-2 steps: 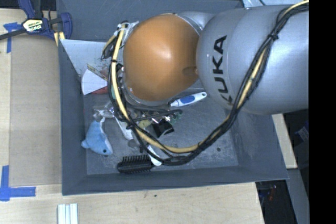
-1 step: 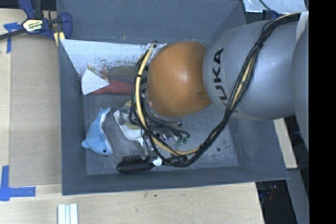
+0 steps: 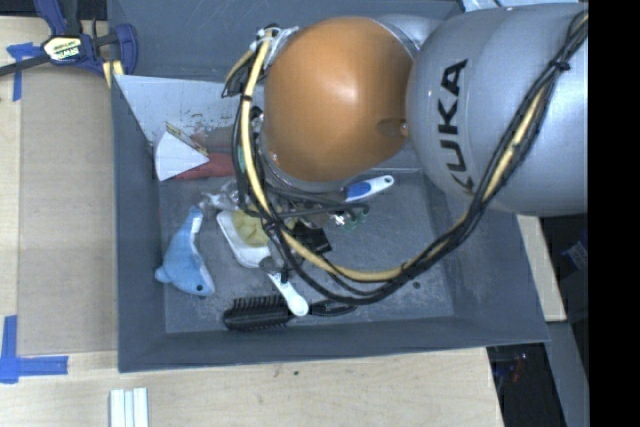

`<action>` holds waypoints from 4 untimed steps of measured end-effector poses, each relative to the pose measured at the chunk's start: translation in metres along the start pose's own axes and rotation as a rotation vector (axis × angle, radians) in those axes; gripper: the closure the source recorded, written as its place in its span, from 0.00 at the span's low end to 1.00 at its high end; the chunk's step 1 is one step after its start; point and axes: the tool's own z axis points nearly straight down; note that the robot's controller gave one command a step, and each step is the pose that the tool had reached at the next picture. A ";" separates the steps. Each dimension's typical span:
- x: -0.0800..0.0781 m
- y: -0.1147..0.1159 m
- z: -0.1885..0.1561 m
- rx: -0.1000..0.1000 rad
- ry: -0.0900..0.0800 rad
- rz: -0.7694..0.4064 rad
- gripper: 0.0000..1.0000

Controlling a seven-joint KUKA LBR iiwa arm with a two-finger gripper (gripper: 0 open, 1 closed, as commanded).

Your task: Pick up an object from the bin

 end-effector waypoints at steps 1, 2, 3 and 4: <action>0.027 -0.023 0.094 -0.002 0.021 0.409 1.00; 0.027 -0.023 0.092 -0.001 0.018 0.407 1.00; 0.037 -0.028 0.102 -0.001 0.021 0.433 1.00; 0.039 -0.031 0.098 -0.001 0.019 0.424 1.00</action>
Offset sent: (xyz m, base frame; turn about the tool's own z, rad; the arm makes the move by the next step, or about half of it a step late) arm 0.0000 0.0000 0.0000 0.0000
